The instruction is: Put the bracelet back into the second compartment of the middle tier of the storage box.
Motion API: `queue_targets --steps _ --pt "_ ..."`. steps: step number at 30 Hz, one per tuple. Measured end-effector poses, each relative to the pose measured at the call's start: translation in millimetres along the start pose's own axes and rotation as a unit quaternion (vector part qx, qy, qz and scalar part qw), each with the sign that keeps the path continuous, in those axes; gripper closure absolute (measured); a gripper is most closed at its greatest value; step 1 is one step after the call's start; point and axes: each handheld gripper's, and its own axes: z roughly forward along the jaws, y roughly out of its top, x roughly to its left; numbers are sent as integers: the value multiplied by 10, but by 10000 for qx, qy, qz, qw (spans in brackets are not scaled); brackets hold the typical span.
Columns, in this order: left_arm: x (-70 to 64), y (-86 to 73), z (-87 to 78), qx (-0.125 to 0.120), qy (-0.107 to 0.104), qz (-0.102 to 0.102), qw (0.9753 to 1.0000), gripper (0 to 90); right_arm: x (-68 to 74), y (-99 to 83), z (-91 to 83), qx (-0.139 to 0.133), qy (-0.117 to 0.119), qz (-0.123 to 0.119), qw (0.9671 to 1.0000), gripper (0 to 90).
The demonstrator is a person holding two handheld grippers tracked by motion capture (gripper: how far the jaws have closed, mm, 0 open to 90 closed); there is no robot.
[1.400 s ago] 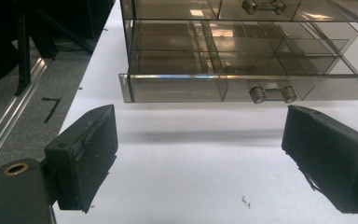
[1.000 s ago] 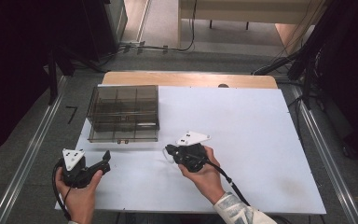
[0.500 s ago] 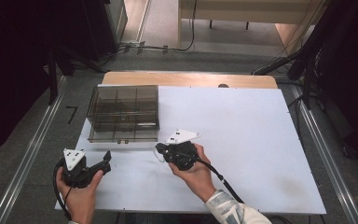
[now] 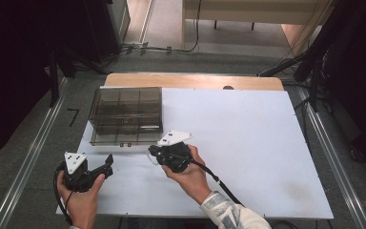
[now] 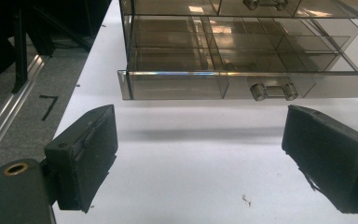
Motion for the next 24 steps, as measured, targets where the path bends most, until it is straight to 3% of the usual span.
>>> queue_targets --steps 24 --pt "4 1 3 17 -36 -4 10000 112 78 190 152 -115 71 15 9999 850"
